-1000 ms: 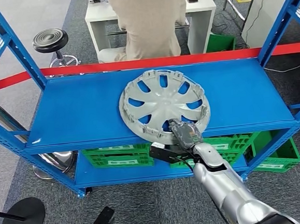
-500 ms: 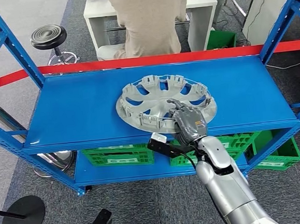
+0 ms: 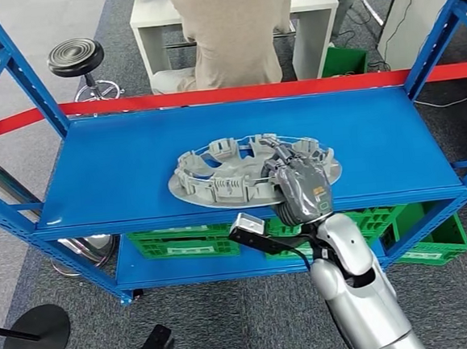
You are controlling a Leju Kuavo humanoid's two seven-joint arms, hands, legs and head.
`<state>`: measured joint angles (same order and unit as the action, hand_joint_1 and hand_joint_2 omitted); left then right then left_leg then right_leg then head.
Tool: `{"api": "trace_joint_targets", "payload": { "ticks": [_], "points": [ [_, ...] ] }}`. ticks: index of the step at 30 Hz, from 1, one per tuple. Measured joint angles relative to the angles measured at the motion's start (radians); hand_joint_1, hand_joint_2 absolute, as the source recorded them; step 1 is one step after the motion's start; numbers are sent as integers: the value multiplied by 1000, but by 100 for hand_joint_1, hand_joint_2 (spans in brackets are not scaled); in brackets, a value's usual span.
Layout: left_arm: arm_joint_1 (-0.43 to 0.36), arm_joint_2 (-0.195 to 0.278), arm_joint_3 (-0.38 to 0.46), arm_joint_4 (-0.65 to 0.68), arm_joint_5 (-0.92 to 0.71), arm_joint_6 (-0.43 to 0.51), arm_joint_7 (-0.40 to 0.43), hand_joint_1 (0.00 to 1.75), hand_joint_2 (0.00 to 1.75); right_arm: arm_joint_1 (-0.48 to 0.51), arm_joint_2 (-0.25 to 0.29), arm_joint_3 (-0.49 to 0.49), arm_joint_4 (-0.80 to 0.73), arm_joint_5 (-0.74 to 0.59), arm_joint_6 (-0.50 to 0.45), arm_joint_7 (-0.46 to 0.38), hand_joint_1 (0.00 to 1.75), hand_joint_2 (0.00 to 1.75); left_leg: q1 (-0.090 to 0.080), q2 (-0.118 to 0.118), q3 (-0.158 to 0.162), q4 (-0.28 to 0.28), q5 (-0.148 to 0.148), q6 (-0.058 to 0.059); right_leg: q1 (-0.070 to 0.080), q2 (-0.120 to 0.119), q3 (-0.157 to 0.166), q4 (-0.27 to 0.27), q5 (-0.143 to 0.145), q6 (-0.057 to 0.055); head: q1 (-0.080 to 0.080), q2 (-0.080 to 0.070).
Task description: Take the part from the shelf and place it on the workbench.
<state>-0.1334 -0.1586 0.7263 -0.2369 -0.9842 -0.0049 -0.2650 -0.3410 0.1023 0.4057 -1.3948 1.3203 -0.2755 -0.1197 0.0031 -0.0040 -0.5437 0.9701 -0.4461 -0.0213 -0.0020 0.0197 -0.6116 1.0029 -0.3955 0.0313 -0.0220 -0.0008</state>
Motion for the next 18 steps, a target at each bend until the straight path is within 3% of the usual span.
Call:
{"api": "trace_joint_targets", "payload": {
  "ticks": [3,7,18],
  "points": [
    [0,0,4,0,4,-6,-7,0,0,10,-6,7,-40,0,-2,0,175,175,0,0,0,0,0,0,0,0,0,0,0,0,0,0],
    [0,0,13,0,9,-11,-13,0,175,18,-15,15,-92,1,-10,1,175,175,0,0,0,0,0,0,0,0,0,0,0,0,0,0],
    [1,1,24,0,4,-4,-14,0,175,31,-45,32,-241,6,-33,6,175,175,0,0,-1,0,0,0,0,0,0,0,0,0,0,0]
  ]
}}
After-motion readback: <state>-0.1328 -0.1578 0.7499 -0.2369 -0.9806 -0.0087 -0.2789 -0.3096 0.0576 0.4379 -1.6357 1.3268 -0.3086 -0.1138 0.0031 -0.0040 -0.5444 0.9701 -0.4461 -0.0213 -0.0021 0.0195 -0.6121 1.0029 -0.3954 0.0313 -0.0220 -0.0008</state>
